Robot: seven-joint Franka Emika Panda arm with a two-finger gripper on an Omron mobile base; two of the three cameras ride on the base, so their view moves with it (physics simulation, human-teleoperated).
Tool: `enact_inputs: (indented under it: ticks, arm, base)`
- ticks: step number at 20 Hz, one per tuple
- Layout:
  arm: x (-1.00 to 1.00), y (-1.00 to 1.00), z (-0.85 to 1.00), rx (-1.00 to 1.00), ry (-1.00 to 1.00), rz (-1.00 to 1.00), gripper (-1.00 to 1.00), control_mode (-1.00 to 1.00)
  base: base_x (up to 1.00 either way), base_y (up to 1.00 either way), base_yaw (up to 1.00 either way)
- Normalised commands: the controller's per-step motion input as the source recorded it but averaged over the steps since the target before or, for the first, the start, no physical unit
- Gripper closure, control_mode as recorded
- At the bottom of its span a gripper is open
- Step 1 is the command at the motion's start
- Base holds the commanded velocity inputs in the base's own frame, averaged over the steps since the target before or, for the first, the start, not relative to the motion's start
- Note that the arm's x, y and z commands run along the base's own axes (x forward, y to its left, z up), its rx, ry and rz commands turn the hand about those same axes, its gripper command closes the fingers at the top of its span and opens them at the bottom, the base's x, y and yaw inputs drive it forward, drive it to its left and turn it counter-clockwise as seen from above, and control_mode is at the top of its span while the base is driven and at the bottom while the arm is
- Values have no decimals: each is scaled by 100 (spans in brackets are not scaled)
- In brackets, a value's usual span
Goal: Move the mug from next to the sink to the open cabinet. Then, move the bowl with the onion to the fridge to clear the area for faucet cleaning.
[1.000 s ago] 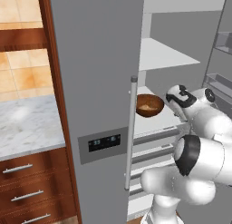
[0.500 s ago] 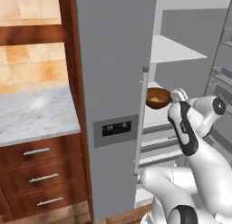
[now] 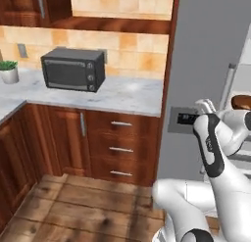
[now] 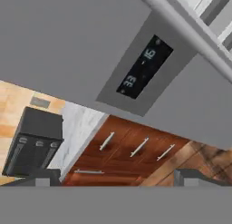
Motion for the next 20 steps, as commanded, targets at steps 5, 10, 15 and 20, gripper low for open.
enact_inputs:
  ticks: [5,10,15,20]
  arm:
    - [0,0,0,0,0,0,-100,100]
    - [0,0,0,0,0,0,-100,100]
    - [0,0,0,0,0,0,-100,100]
    - [0,0,0,0,0,0,-100,100]
  base:
    - [-6,50,86]
    - [-1,49,85]
    - [-5,45,86]
    - [-12,37,91]
